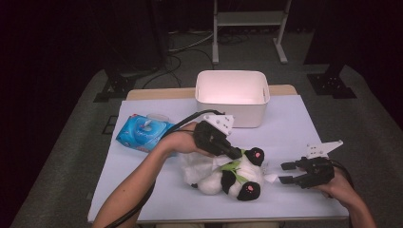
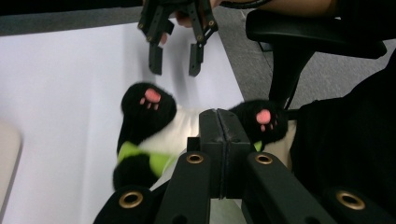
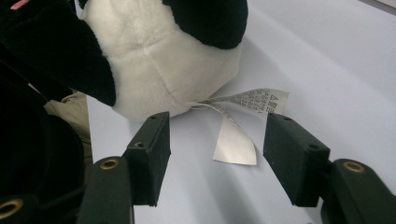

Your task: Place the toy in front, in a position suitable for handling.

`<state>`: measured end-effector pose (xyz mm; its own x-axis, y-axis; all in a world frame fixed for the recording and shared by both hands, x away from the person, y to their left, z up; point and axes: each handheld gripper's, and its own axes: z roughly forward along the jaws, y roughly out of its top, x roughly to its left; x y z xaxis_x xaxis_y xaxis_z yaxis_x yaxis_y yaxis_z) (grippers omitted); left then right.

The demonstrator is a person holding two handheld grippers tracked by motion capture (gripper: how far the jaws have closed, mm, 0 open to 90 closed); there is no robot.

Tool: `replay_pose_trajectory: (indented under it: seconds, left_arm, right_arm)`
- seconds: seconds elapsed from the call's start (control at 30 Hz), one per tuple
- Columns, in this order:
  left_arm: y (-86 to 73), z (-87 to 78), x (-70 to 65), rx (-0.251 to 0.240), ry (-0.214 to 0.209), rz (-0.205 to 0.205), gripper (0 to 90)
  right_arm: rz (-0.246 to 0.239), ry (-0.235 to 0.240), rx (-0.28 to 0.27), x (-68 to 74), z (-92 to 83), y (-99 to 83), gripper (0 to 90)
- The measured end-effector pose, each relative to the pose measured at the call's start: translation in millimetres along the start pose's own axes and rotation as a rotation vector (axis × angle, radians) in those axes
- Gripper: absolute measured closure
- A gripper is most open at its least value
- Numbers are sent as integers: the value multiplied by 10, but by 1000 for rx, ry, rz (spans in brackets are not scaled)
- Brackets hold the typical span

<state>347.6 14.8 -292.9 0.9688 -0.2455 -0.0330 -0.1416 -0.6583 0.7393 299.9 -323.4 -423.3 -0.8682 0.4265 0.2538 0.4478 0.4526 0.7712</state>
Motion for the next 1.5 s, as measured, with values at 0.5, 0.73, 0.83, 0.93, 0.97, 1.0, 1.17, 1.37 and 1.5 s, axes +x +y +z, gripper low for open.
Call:
replay_pose_trajectory:
  seconds: [0.5, 0.73, 0.83, 0.93, 0.97, 1.0, 1.17, 1.37, 1.5]
  left_arm:
    - [402, 355, -3, 4, -86, 72, 900]
    - [350, 354, 2, 28, -98, 34, 793]
    - [335, 313, 7, 34, -85, 20, 707]
    - [326, 232, 8, 21, -66, 10, 677]
    - [317, 174, 4, 8, -50, 8, 665]
    - [317, 174, 4, 8, -50, 8, 659]
    - [260, 20, -11, 0, -10, -7, 624]
    - [175, -107, -40, -13, 19, -25, 613]
    - [78, -175, -52, -19, 37, -47, 610]
  right_arm:
    - [1, -3, -3, -12, -24, -25, 403]
    - [-8, -6, -11, 8, -45, -1, 403]
    - [-9, -3, -14, 7, -54, 10, 403]
    - [-9, -4, -11, 9, -43, 25, 403]
    - [-9, -4, -9, 12, -43, 33, 403]
    - [-9, -4, -9, 12, -43, 33, 403]
    - [-26, 1, -6, 50, -44, 107, 403]
    - [-72, 0, -13, 134, -79, 264, 417]
    - [-98, 1, -14, 201, -114, 395, 436]
